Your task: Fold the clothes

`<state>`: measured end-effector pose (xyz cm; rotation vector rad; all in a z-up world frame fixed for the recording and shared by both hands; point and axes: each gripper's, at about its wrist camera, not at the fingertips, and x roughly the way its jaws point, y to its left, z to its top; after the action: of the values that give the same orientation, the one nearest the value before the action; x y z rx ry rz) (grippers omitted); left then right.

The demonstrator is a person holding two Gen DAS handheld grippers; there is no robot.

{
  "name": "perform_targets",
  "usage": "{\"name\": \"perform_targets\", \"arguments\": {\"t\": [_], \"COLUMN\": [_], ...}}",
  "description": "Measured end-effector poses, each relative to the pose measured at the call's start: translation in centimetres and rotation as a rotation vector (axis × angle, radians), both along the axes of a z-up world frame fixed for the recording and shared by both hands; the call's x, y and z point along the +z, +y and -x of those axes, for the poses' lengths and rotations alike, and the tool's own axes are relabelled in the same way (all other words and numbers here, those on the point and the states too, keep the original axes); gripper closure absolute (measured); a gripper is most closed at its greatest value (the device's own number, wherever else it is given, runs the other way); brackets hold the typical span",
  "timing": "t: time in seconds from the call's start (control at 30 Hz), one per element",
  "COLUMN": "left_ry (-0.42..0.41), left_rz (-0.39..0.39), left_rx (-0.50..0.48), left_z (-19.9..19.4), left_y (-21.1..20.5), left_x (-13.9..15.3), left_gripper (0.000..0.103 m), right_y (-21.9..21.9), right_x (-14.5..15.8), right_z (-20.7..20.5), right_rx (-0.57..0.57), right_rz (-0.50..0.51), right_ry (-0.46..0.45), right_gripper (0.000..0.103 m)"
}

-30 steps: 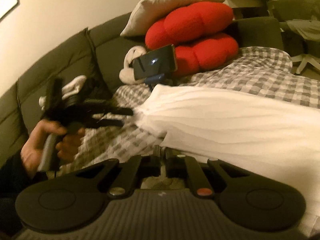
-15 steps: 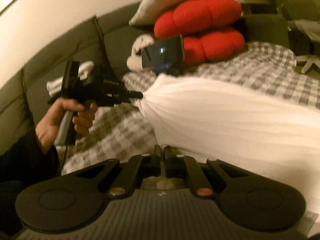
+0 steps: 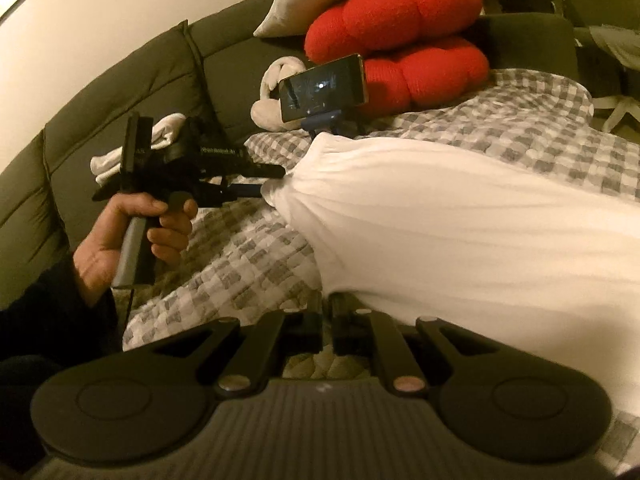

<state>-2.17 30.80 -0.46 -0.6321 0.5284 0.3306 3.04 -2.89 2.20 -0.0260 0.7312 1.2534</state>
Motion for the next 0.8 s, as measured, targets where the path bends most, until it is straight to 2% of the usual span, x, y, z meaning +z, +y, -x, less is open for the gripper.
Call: {"name": "perform_targets", "arguments": {"t": [0.03, 0.17, 0.3, 0.43, 0.5, 0.53, 0.73, 0.77, 0.8], "left_ry": [0.003, 0.009, 0.017, 0.034, 0.046, 0.053, 0.093, 0.093, 0.092], "left_rz": [-0.010, -0.019, -0.034, -0.057, -0.029, -0.026, -0.163, -0.169, -0.180], "left_rx": [-0.010, -0.015, -0.032, -0.051, -0.023, -0.005, 0.037, 0.037, 0.031], "left_z": [-0.1, -0.3, -0.5, -0.7, -0.4, -0.2, 1.3, 1.5, 1.6], "left_y": [-0.2, -0.1, 0.1, -0.3, -0.1, 0.0, -2.0, -2.4, -2.9], "left_x": [-0.1, 0.0, 0.3, -0.3, 0.0, 0.3, 4.0, 4.6, 5.2], "left_gripper": [0.081, 0.088, 0.090, 0.082, 0.077, 0.071, 0.071, 0.071, 0.071], "right_y": [0.0, -0.1, -0.8, -0.3, -0.5, -0.8, -3.8, -4.5, -5.1], "right_x": [0.0, 0.4, 0.4, -0.4, 0.1, 0.5, 2.6, 2.7, 2.7], "right_z": [0.0, 0.2, -0.4, -0.2, -0.1, 0.0, 0.5, 0.5, 0.4], "right_rx": [-0.002, 0.009, -0.011, -0.007, -0.014, -0.021, -0.085, -0.117, -0.153], "right_rz": [0.000, -0.003, -0.029, 0.032, 0.027, 0.021, 0.050, 0.070, 0.091], "right_ry": [0.002, -0.001, 0.039, 0.031, 0.032, 0.030, -0.009, -0.009, -0.009], "right_gripper": [0.094, 0.094, 0.095, 0.095, 0.090, 0.089, 0.089, 0.087, 0.080]}}
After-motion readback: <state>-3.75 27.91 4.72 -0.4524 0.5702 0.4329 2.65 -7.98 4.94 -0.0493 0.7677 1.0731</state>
